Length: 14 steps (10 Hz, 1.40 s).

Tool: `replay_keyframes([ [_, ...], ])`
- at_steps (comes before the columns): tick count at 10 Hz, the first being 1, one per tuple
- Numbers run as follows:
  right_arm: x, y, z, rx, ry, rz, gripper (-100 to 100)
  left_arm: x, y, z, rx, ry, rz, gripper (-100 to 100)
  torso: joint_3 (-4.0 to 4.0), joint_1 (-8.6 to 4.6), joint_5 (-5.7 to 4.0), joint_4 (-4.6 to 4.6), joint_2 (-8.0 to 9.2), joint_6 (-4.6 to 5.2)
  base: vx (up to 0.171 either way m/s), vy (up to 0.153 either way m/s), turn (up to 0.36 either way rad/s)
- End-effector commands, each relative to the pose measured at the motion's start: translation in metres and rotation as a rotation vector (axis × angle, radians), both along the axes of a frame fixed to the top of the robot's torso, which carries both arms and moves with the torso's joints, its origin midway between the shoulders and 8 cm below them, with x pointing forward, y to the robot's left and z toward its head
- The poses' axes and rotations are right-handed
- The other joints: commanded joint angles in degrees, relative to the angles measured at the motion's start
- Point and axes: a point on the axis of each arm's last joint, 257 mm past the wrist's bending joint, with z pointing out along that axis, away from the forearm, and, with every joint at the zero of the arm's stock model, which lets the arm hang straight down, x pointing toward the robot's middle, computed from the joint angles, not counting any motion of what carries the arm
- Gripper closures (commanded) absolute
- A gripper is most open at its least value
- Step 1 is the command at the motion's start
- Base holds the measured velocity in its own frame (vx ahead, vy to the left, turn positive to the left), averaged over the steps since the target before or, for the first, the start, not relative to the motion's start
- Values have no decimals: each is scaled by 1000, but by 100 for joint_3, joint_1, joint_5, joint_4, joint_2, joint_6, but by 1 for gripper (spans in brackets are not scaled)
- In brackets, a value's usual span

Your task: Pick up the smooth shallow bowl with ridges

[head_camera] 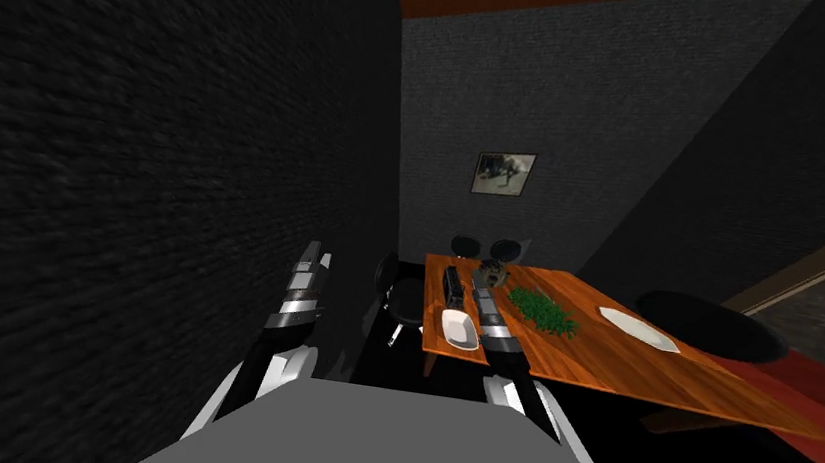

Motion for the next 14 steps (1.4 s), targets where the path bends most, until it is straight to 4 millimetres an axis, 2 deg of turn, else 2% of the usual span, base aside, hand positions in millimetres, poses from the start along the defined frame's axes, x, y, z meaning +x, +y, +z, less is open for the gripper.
replay_keyframes([
  [1, 8, 4, -34, -96, 81, -18, -100, 0, 0, 0, 0, 0, 0, 0, 0, 0, 0, 0, 0, 0, -40, 11, 208],
  [2, 15, 6, -57, -153, 137, -29, -100, 0, 0, 0, 0, 0, 0, 0, 0, -1, -1, 0, 0, -1, -45, 6, 215],
  [3, 15, 8, -58, -167, 137, -30, -100, 0, 0, 0, 0, 0, 0, 0, 2, -3, -1, 1, 4, 1, -31, 2, 79],
  [5, 24, 12, -102, -291, 238, -48, -100, 0, 0, 0, 0, 0, 0, 0, -1, -2, 0, 0, -2, 0, -29, 11, 220],
  [6, 25, 12, -104, -307, 245, -51, -100, 0, 0, 0, 0, 0, 0, 0, -1, 0, 0, 0, -1, 0, -25, 0, 79],
  [8, 31, 15, -146, -437, 338, -67, -100, 0, 0, 0, 0, 0, 0, 0, -2, -4, -1, -1, -3, 1, -30, 5, 207],
  [9, 30, 14, -154, -455, 356, -69, -100, 0, 0, 0, 0, 0, 0, 0, -1, -3, -1, 0, -2, 0, -21, -4, 95],
  [10, 32, 14, -178, -525, 410, -76, -100, 0, 0, 0, 0, 0, 0, 0, -2, -7, -1, 0, -4, 5, -20, -5, 197],
  [12, 32, 13, -206, -608, 470, -82, -100, 0, 0, 0, 0, 0, 0, 0, -2, -10, -2, 0, -4, 1, -25, -11, 178],
  [13, 30, 11, -233, -671, 529, -85, -100, 0, 0, 0, 0, 0, 0, 0, -2, -12, -2, -1, -5, 5, -19, -7, 177],
  [14, 30, 11, -233, -686, 527, -86, -100, 0, 0, 0, 0, 0, 0, 0, -2, -10, -2, -1, -5, 3, -16, -9, 99],
])
